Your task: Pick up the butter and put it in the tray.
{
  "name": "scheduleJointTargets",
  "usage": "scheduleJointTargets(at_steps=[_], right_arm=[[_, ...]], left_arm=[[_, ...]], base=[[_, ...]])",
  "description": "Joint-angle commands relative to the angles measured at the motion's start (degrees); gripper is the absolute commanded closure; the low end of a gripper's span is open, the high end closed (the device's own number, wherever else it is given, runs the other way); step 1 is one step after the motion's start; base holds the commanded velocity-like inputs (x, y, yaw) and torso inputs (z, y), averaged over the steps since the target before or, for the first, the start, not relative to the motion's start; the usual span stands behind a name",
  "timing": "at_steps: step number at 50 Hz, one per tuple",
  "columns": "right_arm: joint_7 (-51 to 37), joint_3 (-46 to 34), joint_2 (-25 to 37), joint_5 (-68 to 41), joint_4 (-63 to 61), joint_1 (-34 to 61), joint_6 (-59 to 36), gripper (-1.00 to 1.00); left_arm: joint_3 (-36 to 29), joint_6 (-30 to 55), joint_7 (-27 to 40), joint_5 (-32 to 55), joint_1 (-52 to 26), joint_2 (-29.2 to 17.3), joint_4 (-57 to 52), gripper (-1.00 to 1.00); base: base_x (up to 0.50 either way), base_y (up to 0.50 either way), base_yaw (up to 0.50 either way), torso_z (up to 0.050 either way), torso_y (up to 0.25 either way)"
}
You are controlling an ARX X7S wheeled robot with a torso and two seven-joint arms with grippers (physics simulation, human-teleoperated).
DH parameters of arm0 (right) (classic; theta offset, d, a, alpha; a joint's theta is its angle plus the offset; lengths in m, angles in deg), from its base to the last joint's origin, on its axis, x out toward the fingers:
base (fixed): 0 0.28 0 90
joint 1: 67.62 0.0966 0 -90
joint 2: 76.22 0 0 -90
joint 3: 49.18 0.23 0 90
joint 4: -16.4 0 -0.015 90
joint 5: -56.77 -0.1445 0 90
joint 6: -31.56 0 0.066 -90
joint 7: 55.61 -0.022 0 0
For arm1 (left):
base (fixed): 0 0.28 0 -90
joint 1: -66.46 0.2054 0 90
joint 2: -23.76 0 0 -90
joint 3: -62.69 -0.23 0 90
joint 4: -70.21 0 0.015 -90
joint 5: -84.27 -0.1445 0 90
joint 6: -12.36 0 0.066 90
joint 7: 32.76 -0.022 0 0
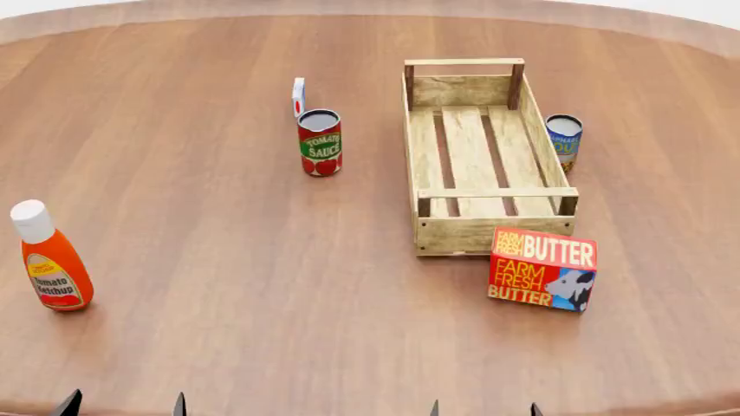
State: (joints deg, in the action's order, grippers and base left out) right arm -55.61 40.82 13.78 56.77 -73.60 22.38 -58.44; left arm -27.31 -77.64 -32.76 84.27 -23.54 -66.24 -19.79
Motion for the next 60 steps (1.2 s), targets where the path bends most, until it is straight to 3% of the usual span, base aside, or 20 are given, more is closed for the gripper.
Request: scheduleJointTargets(at_steps=[1,14,41,54,60], right_arm=[[-0.9,-0.9,0.6,-0.6,0.0,0.0,0.0,-1.00],[-3.0,-3.6,2.8,-3.0,0.2,0.0,0.4,-1.00],[-4.9,-6.7,4.9,-4.5,2.2,0.6,1.5,-1.00],[-5.2,-8.2,5.8,-5.2,2.5,0.9,0.6,-1.00],[-6.3,-8.5,6.0,-5.1,2.3,0.8,0.2,-1.00]], left_arm=[[-0.7,-0.2,0.7,0.6,0.0,-0.6,0.3,-1.00],[-3.2,-0.3,3.5,2.8,-0.4,-2.8,0.6,-1.00],[-5.8,-1.7,5.8,4.3,-1.4,-4.8,2.9,-1.00],[-6.9,-1.9,6.9,4.9,-1.6,-5.6,3.3,-1.00],[-7.3,-1.9,7.4,5.2,-1.6,-5.9,3.2,-1.00]], base=[[0.00,0.00,0.00,0.000,0.000],[0.00,-0.01,0.00,0.000,0.000],[0.00,-0.50,0.00,0.000,0.000],[0.00,0.00,0.00,0.000,0.000],[0.46,-0.10,0.00,0.000,0.000]])
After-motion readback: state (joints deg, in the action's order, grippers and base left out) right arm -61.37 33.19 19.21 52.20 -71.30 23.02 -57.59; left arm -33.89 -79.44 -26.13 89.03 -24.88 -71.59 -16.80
